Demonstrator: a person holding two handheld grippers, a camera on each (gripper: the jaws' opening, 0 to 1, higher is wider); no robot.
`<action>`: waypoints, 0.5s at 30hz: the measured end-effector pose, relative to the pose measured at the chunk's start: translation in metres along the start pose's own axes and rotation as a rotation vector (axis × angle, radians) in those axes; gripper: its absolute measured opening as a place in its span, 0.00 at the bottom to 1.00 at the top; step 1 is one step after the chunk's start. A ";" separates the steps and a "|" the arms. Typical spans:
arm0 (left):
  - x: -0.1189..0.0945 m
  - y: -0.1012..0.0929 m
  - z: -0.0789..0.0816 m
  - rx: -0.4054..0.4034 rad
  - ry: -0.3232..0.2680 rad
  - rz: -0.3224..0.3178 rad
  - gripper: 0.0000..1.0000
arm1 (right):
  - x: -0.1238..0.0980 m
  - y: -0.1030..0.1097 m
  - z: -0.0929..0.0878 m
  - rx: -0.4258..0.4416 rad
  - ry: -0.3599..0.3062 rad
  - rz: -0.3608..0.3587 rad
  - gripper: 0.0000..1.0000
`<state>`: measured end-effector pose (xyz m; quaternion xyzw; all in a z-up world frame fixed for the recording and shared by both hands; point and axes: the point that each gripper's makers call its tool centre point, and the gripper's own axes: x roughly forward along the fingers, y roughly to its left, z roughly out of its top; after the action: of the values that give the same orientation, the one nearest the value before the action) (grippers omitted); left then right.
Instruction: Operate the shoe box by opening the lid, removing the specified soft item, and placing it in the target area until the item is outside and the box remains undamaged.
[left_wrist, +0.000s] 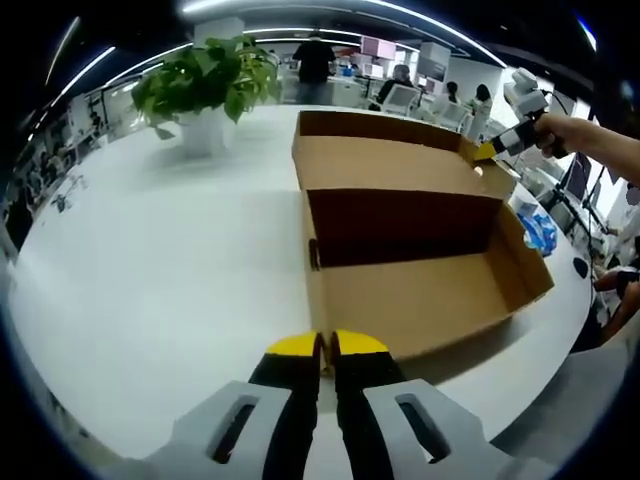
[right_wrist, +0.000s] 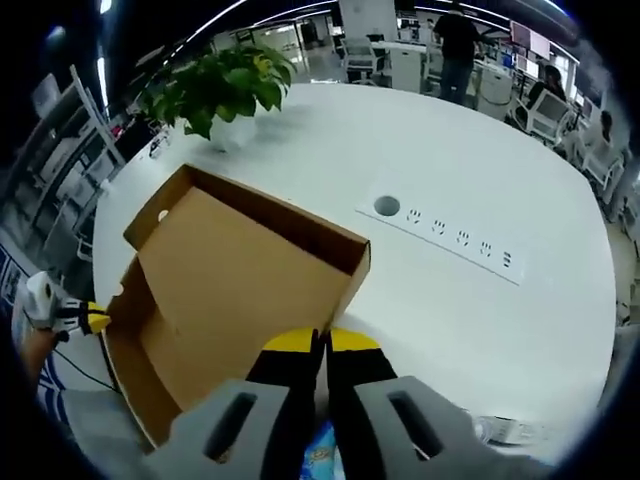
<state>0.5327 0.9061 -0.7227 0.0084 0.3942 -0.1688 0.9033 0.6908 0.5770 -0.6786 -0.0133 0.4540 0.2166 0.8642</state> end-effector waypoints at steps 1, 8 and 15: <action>0.000 0.000 0.000 -0.001 0.000 0.000 0.01 | -0.002 0.000 0.001 -0.001 -0.007 0.000 0.00; 0.001 -0.001 0.001 0.003 0.002 -0.002 0.01 | -0.014 0.006 0.010 -0.014 -0.051 0.000 0.00; 0.000 0.000 0.001 0.005 0.000 -0.004 0.01 | -0.030 0.015 0.011 -0.027 -0.089 0.004 0.00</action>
<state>0.5334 0.9054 -0.7222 0.0099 0.3936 -0.1714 0.9031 0.6791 0.5818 -0.6459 -0.0145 0.4120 0.2247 0.8829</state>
